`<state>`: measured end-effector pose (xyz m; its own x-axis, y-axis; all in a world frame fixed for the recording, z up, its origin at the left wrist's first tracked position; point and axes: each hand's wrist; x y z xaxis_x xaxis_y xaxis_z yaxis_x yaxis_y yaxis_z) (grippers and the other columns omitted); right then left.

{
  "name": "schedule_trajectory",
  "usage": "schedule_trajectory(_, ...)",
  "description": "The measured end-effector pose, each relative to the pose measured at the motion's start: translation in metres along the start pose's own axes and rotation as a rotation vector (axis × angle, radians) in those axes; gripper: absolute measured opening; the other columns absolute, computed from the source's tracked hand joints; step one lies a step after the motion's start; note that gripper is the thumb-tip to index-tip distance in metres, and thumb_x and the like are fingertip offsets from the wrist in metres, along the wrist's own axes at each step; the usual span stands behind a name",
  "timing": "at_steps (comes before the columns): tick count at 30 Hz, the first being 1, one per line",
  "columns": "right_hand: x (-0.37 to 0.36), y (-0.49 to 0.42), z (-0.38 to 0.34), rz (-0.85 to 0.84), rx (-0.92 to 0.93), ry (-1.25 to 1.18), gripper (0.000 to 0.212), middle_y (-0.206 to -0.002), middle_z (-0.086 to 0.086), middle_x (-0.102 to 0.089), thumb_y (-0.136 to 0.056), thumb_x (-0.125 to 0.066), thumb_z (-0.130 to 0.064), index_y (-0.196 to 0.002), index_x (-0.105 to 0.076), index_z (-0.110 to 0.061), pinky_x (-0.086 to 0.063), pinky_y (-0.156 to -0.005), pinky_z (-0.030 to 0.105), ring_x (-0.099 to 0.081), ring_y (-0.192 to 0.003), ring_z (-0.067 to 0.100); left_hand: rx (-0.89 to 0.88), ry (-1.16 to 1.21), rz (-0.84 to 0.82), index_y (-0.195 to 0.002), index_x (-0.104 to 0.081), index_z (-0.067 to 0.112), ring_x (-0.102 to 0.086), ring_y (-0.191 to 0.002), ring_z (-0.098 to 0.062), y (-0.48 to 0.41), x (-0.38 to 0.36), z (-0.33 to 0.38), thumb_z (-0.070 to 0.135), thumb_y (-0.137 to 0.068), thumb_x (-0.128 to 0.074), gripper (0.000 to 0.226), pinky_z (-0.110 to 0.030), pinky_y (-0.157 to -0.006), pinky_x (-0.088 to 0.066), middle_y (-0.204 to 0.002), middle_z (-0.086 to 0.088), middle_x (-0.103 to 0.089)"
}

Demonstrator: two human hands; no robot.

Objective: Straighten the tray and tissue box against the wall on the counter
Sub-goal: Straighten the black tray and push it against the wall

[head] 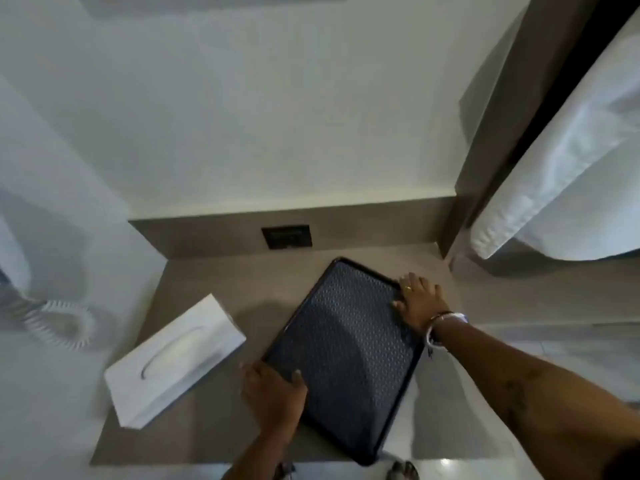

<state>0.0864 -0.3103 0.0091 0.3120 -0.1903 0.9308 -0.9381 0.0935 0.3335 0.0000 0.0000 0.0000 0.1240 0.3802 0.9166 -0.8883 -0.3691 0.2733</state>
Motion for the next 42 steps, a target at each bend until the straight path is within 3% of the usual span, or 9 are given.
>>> schedule_trajectory(3,-0.017,-0.008,0.001,-0.022,-0.005,-0.006,0.063,-0.159,0.012,-0.025,-0.100,-0.045,-0.037,-0.152,-0.024,-0.009,-0.025,-0.114,0.047,-0.027,-0.141,0.032,0.385,0.123,-0.105,-0.127,-0.049,-0.001,-0.049,-0.122,-0.041,0.012,-0.010,-0.011,0.047,-0.083,-0.065,0.067,-0.050,-0.104,-0.043,-0.133,-0.024,-0.049)
schedule_trajectory(10,-0.026,-0.017,0.001,0.072,-0.042,-0.100,0.049,-0.140,0.019,-0.046,-0.102,-0.042,-0.030,-0.146,-0.037,-0.010,-0.038,-0.101,0.046,-0.043,-0.124,0.037,0.403,0.387,-0.188,-0.120,-0.055,-0.003,-0.064,-0.096,-0.037,0.015,-0.022,-0.006,0.030,-0.091,-0.061,0.045,-0.044,-0.082,-0.055,-0.111,-0.021,-0.065)
schedule_trajectory(16,-0.025,-0.016,0.004,0.132,-0.188,-0.161,0.036,-0.126,0.022,-0.052,-0.098,-0.047,-0.019,-0.132,-0.053,-0.006,-0.042,-0.093,0.047,-0.046,-0.115,0.039,0.342,0.517,-0.231,-0.083,-0.054,0.003,-0.061,-0.064,-0.031,-0.008,-0.018,-0.007,0.008,-0.082,-0.059,0.008,-0.050,-0.061,-0.057,-0.079,-0.017,-0.064)
schedule_trajectory(19,-0.025,-0.002,0.009,0.150,-0.306,-0.222,0.029,-0.121,0.022,-0.056,-0.093,-0.053,-0.012,-0.118,-0.061,-0.002,-0.045,-0.091,0.045,-0.048,-0.112,0.038,0.253,0.567,-0.232,-0.091,-0.052,0.004,-0.059,-0.082,-0.030,-0.034,-0.005,-0.002,0.010,-0.086,-0.063,0.014,-0.040,-0.070,-0.053,-0.090,-0.011,-0.059)
schedule_trajectory(24,-0.027,0.037,0.010,0.214,-0.474,-0.454,0.020,-0.110,0.022,-0.064,-0.087,-0.058,-0.010,-0.102,-0.068,-0.001,-0.051,-0.084,0.039,-0.060,-0.099,0.037,-0.010,0.491,-0.275,-0.063,-0.047,0.011,-0.053,-0.067,-0.020,-0.086,0.020,0.009,0.001,-0.086,-0.057,0.027,-0.027,-0.048,-0.033,-0.065,-0.001,-0.052)
schedule_trajectory(27,-0.036,0.059,0.001,0.230,-0.544,-0.566,0.017,-0.103,0.022,-0.067,-0.082,-0.058,-0.007,-0.094,-0.069,-0.002,-0.049,-0.074,0.034,-0.064,-0.091,0.038,-0.095,0.448,-0.271,-0.076,-0.062,0.000,-0.057,-0.066,-0.020,-0.106,0.029,0.014,0.003,-0.084,-0.059,0.009,-0.029,-0.056,-0.042,-0.073,-0.006,-0.062)
schedule_trajectory(31,-0.052,0.074,-0.008,0.243,-0.581,-0.668,0.014,-0.100,0.024,-0.067,-0.081,-0.057,-0.003,-0.087,-0.068,0.001,-0.050,-0.074,0.034,-0.063,-0.088,0.038,-0.145,0.457,-0.274,-0.085,-0.065,-0.001,-0.061,-0.075,-0.026,-0.117,0.025,0.011,0.000,-0.085,-0.058,0.007,-0.032,-0.063,-0.046,-0.081,-0.011,-0.066)
schedule_trajectory(35,-0.069,0.084,-0.013,0.253,-0.604,-0.701,0.011,-0.097,0.022,-0.068,-0.080,-0.060,-0.005,-0.083,-0.070,-0.003,-0.050,-0.073,0.032,-0.063,-0.084,0.036,-0.164,0.476,-0.273,-0.087,-0.065,0.004,-0.059,-0.071,-0.021,-0.119,0.020,0.004,-0.001,-0.085,-0.058,0.008,-0.028,-0.056,-0.042,-0.078,-0.006,-0.065)
schedule_trajectory(42,-0.088,0.088,-0.008,0.265,-0.570,-0.694,0.023,-0.117,0.023,-0.063,-0.090,-0.056,-0.003,-0.110,-0.068,0.000,-0.043,-0.082,0.029,-0.062,-0.100,0.037,-0.147,0.482,-0.240,-0.077,-0.055,-0.010,-0.052,-0.066,-0.024,-0.116,0.011,-0.004,-0.010,-0.079,-0.052,0.004,-0.031,-0.056,-0.037,-0.074,-0.018,-0.059)
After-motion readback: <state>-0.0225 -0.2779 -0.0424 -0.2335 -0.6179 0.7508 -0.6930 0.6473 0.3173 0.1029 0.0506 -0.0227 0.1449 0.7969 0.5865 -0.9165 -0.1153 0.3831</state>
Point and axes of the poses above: each hand's wrist, its own y-axis away from the middle knuckle, its own x-axis out of the back of the hand, z = x × y
